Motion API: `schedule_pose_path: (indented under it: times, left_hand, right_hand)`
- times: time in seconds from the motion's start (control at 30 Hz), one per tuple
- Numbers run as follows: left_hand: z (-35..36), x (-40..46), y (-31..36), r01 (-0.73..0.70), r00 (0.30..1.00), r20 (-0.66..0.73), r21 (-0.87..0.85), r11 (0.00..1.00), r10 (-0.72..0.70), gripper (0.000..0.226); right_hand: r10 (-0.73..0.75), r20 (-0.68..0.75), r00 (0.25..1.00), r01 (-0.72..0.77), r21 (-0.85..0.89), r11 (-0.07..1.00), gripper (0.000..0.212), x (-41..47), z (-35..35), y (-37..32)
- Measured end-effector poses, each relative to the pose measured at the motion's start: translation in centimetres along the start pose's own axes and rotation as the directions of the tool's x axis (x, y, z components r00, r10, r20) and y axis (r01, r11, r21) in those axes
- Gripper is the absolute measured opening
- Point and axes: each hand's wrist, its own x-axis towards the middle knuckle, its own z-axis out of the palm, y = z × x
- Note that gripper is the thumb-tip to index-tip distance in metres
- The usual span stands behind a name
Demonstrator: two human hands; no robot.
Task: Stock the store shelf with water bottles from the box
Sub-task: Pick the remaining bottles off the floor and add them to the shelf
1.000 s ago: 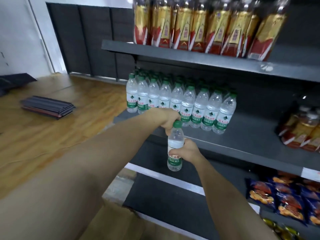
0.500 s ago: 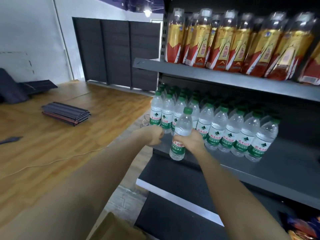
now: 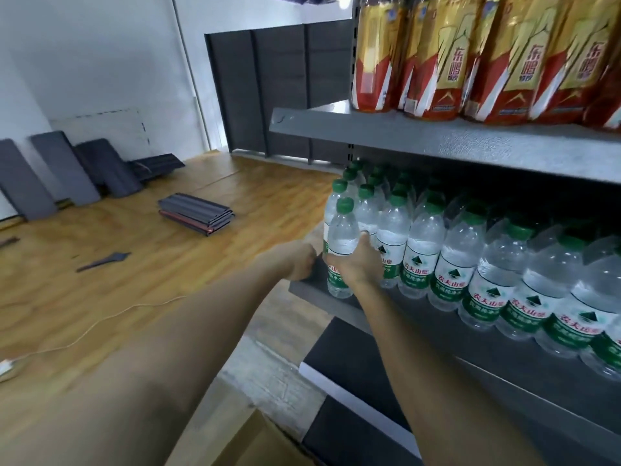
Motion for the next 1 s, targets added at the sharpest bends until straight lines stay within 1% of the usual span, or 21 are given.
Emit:
schedule_pose_path:
  times: [0.03,0.1,0.2,0.3,0.37,0.4,0.47,0.57,0.67,0.77,1.0]
  left_hand:
    - [0.0,0.0,-0.3,0.01,1.0,0.0,0.011,1.0,-0.01,0.026]
    - [-0.2,0.4,-0.7,0.011,1.0,-0.02,0.001,1.0,-0.011,0.025]
    - [-1.0,1.1,-1.2,-0.014,0.998,-0.056,-0.012,1.0,0.013,0.023]
    - [-1.9,1.4,-1.9,-0.061,0.995,-0.081,-0.008,0.998,0.06,0.024]
    - [-2.2,1.7,-2.6,-0.097,0.991,-0.097,-0.002,0.995,0.097,0.024]
    - [-2.3,1.7,-2.9,-0.113,0.989,-0.095,0.002,0.994,0.113,0.025]
    - [-2.5,1.6,-3.5,-0.136,0.987,-0.084,0.01,0.991,0.137,0.028]
    - [-3.0,1.3,-4.5,-0.167,0.979,-0.116,-0.005,0.986,0.166,0.03]
    - [-2.9,0.8,-5.8,-0.169,0.98,-0.106,0.006,0.986,0.168,0.03]
    - [-2.7,0.7,-7.1,-0.173,0.979,-0.107,-0.008,0.985,0.171,0.028]
    - [-3.3,0.9,-9.0,-0.186,0.975,-0.134,-0.075,0.98,0.175,0.027]
  right_hand:
    - [-0.015,0.002,1.0,0.015,-0.025,1.0,0.082,0.1,0.3,-0.1]
    - [-0.045,0.012,0.999,0.046,-0.047,0.998,0.085,0.5,0.4,-0.1]
    - [-0.051,0.068,0.996,0.051,0.003,0.999,0.083,0.8,0.1,0.2]
    - [-0.029,0.218,0.975,0.02,0.042,0.999,0.086,1.0,-0.7,1.1]
    - [0.0,0.31,0.951,0.0,-0.001,1.0,0.082,0.4,-1.0,1.6]
    - [0.02,0.317,0.948,-0.011,-0.032,0.999,0.077,0.1,-0.9,1.7]
    - [0.036,0.28,0.959,-0.023,-0.05,0.998,0.068,-0.6,-0.4,1.5]
    - [0.035,0.199,0.979,-0.016,-0.092,0.996,0.063,-1.4,0.0,0.4]
    - [0.035,0.126,0.991,-0.02,-0.115,0.993,0.07,-2.0,1.1,-0.7]
    - [0.055,0.056,0.997,-0.048,-0.11,0.993,0.069,-2.3,2.6,-1.7]
    - [0.112,0.015,0.994,-0.11,-0.085,0.99,0.071,-1.8,4.8,-3.5]
